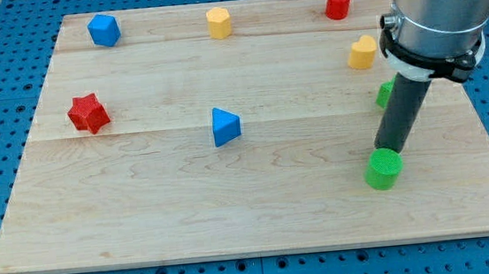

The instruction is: Push the green circle to the bottom of the board

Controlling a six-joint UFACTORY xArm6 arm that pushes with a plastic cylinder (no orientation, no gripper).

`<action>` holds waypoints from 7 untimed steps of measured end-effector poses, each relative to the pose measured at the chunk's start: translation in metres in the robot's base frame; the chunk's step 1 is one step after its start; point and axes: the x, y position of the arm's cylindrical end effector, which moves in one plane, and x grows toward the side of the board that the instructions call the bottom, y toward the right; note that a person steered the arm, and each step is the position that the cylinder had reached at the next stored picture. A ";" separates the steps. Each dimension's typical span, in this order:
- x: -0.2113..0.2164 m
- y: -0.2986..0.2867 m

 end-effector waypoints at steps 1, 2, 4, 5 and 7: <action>0.000 0.000; 0.000 0.000; 0.047 0.021; 0.005 0.021; -0.066 0.078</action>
